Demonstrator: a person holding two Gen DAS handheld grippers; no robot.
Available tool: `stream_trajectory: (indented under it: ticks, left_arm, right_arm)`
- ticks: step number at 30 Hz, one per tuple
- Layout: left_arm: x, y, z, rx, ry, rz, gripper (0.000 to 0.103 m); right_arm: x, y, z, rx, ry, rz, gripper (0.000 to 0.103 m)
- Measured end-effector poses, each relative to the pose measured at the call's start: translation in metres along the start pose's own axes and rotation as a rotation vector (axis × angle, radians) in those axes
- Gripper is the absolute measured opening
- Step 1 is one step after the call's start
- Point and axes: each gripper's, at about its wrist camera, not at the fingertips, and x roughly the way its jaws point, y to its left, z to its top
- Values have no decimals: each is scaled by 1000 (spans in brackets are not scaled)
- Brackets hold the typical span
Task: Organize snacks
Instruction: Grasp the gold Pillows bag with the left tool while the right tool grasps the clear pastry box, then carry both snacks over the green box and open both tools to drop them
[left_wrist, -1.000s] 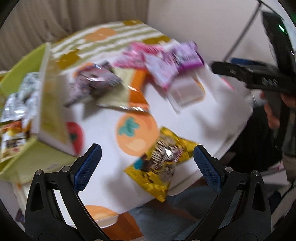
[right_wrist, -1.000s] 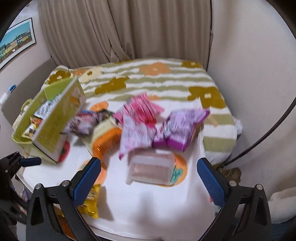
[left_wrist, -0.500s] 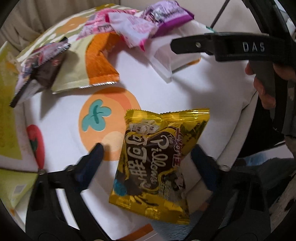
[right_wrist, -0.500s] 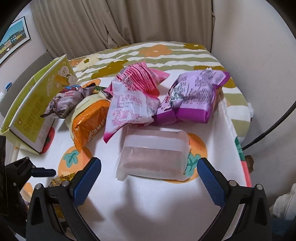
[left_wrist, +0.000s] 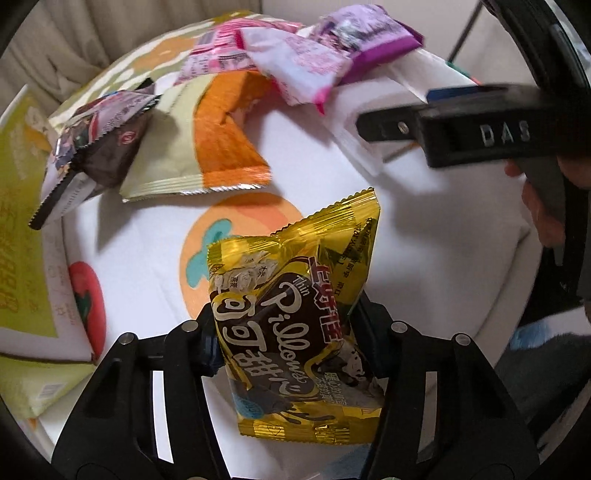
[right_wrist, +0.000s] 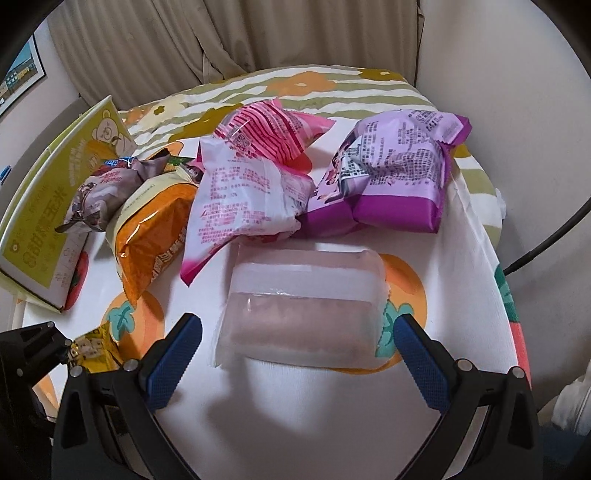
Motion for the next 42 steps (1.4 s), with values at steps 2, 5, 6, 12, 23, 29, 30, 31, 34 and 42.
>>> stream_trajectory:
  ticks: [2, 5, 6, 12, 23, 29, 30, 31, 34, 42]
  left_arm:
    - [0, 6, 4, -18, -6, 0, 52]
    - [5, 14, 10, -45, -15, -1, 52]
    - [5, 15, 12, -52, -18, 0, 52]
    - [8, 27, 21, -89, -18, 23, 52]
    - [12, 39, 21, -194, -8, 82, 52]
    - [13, 37, 21, -213, -1, 100, 52]
    - [12, 36, 19, -213, 0, 102, 52]
    - [12, 36, 19, -216, 3, 106, 52]
    - [6, 32, 16, -225, 4, 109, 51]
    - [-40, 30, 21, -278, -47, 109, 51]
  right_arm:
    - [4, 1, 2, -1, 10, -8, 103]
    - [12, 1, 6, 3, 26, -11, 103]
    - [15, 1, 7, 1, 32, -17, 103]
    - [27, 4, 11, -10, 56, -27, 103]
    - [30, 11, 8, -52, 53, -77, 75]
    - [26, 13, 3, -76, 30, -77, 71]
    - [25, 12, 2, -69, 28, -71, 70]
    - [24, 11, 2, -64, 27, -68, 70]
    - [20, 9, 1, -58, 30, -63, 70]
    - [-34, 6, 4, -70, -11, -71, 70]
